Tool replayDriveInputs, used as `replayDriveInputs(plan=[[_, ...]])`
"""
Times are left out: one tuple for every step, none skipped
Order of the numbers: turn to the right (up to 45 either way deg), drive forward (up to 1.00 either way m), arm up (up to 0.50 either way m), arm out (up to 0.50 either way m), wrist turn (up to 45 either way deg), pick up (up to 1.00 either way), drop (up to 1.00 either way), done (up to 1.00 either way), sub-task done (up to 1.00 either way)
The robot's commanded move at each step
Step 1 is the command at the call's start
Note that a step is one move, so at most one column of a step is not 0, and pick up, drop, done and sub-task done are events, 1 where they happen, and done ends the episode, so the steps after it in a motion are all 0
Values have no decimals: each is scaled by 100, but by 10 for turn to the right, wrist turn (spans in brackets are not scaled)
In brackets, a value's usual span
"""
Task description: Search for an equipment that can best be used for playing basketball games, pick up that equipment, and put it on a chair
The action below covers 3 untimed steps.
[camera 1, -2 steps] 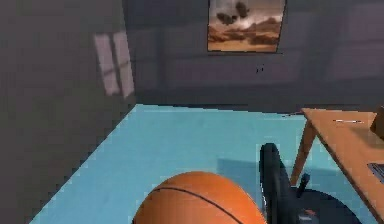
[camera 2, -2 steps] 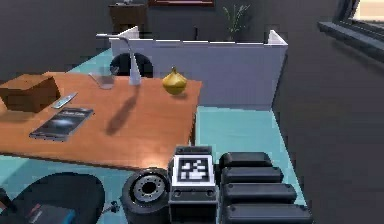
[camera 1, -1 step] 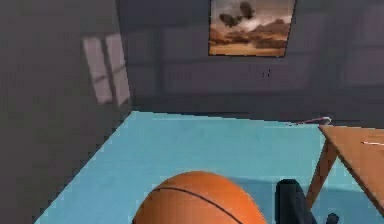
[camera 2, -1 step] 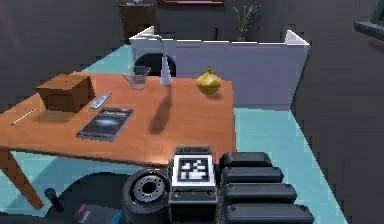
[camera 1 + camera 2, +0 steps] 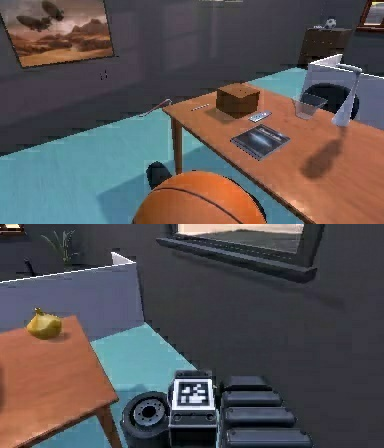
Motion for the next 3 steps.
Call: replayDriveInputs(plan=[[180,0,0,0,0,0,0,0,0],[-450,0,0,0,0,0,0,0,0],[-60,0,0,0,0,0,0,0,0]])
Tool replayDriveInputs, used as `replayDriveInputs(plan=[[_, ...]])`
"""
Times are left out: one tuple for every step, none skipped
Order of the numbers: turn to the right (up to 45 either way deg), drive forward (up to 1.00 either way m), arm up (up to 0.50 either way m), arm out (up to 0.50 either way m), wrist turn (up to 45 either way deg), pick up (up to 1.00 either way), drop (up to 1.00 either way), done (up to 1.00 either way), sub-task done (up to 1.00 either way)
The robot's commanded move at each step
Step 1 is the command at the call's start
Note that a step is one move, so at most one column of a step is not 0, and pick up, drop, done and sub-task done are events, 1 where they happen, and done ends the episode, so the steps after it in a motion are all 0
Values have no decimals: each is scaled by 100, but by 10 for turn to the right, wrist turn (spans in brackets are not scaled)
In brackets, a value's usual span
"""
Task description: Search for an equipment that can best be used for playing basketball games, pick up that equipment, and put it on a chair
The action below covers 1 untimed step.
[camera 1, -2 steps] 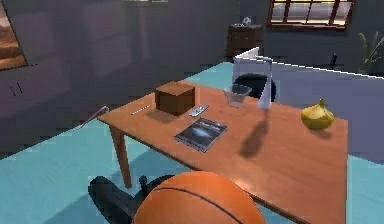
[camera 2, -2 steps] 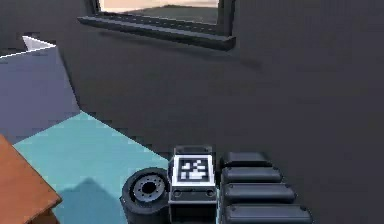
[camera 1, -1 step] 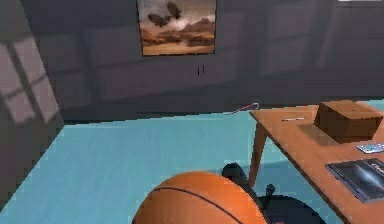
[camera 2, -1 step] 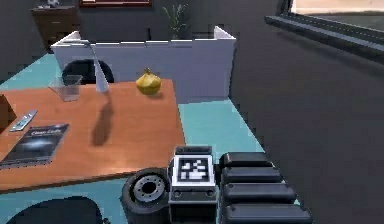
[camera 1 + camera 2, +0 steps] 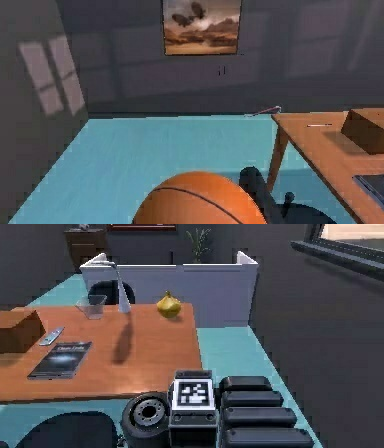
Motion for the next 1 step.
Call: replayDriveInputs(plan=[[450,0,0,0,0,0,0,0,0]])
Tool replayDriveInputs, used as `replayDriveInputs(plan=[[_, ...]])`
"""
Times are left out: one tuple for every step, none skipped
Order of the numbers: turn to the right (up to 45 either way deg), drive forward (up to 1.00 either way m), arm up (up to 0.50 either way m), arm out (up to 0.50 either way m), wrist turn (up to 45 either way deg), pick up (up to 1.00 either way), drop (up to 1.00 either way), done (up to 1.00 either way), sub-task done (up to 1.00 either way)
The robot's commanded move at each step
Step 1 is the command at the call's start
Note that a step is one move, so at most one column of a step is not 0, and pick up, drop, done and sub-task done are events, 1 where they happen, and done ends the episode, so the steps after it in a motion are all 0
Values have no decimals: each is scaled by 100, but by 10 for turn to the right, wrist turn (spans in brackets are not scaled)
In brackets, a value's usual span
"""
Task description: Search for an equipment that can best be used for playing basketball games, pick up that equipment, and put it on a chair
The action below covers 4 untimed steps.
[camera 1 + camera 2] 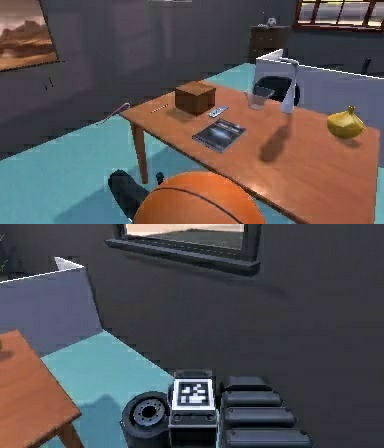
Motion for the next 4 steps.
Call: replayDriveInputs(plan=[[-390,0,0,0,0,0,0,0,0],[330,0,0,0,0,0,0,0,0],[30,0,0,0,0,0,0,0,0],[0,10,0,0,0,0,0,0,0]])
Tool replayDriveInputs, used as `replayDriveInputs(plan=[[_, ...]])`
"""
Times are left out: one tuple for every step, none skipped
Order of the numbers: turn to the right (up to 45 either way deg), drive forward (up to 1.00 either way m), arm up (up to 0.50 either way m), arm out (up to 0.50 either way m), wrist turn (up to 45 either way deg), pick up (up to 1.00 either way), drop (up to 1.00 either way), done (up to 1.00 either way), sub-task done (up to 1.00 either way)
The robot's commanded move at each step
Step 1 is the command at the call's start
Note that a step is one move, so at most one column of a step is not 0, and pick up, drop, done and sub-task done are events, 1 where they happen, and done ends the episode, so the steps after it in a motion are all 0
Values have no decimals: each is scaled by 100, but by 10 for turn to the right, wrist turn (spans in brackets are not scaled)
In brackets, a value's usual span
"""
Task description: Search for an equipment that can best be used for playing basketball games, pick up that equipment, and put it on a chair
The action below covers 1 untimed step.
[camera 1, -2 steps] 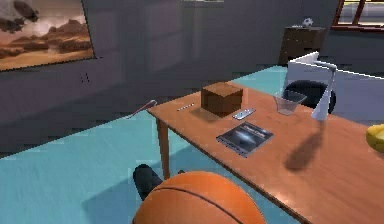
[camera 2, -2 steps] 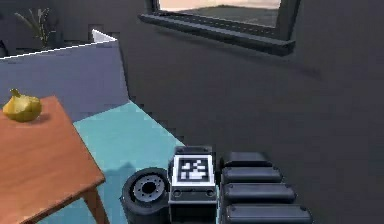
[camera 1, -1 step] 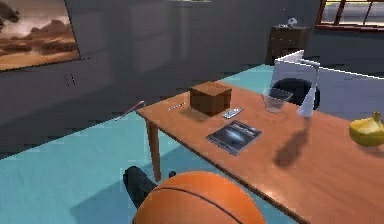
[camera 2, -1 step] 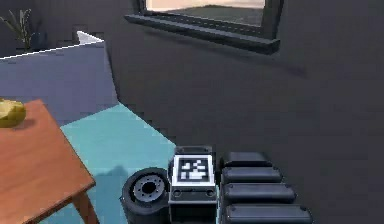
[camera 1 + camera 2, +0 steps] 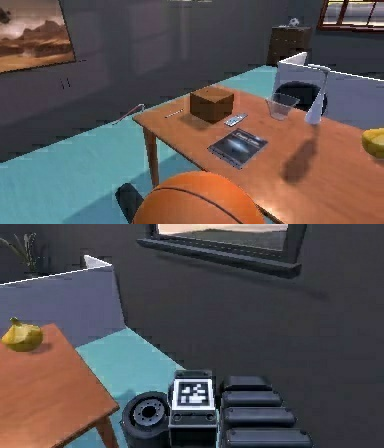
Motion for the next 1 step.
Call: replayDriveInputs(plan=[[-330,0,0,0,0,0,0,0,0]])
